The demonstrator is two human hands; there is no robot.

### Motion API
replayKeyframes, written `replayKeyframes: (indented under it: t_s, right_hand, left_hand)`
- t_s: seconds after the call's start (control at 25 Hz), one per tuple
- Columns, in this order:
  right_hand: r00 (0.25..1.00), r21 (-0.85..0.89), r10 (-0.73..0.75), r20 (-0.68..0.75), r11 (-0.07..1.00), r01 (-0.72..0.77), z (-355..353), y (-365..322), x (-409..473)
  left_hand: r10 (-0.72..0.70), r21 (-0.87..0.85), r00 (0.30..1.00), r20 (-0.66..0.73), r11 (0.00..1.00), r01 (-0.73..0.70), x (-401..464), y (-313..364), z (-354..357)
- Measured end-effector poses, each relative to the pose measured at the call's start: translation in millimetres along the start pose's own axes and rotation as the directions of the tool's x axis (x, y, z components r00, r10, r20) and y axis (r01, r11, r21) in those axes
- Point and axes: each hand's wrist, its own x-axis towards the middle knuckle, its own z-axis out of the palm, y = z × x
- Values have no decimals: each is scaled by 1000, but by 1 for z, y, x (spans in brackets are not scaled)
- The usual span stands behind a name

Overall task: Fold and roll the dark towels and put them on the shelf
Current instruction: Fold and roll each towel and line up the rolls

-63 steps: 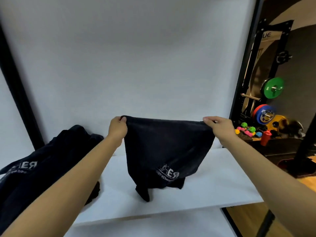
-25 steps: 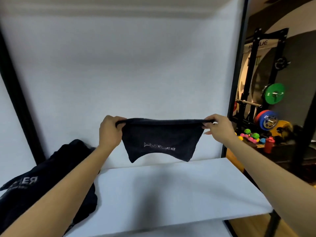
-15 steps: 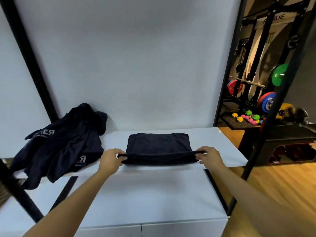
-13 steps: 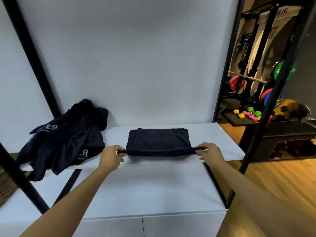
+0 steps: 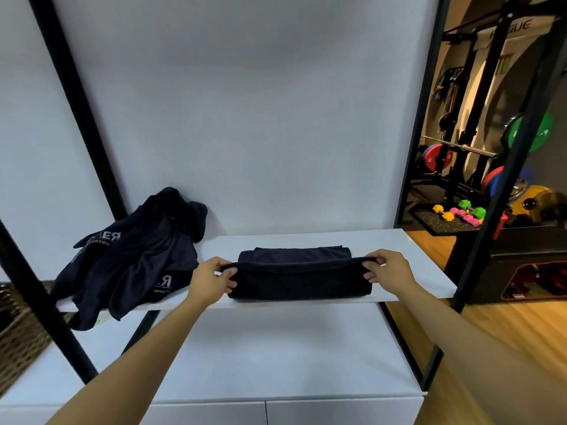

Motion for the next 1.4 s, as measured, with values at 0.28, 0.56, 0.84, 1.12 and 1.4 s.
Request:
replayKeyframes:
  t_s: [0.28,0.56,0.84,1.12,1.4]
  right_hand:
    - [981,-38,156,-115,986,-161,37,-38,117]
    - [986,-859,108,130,509,58,152,34,89]
    - [982,-901,36,183,406,153,155,54,122]
    - [993,-922,50,104,379,77,170,31,158]
    - [974,-848,-30,223,486,209,205,32,80]
  left_hand:
    - [-35,121,999,-28,992,38,136,-3,37]
    - [182,591,822,540,613,-524,163,-65,111]
    - [149,614,842,519,619,-489,175,-81,126]
    - [35,770,924,380,542,-337,130,-60,124]
    - [97,642,839,536,598,-479,145,-72,98]
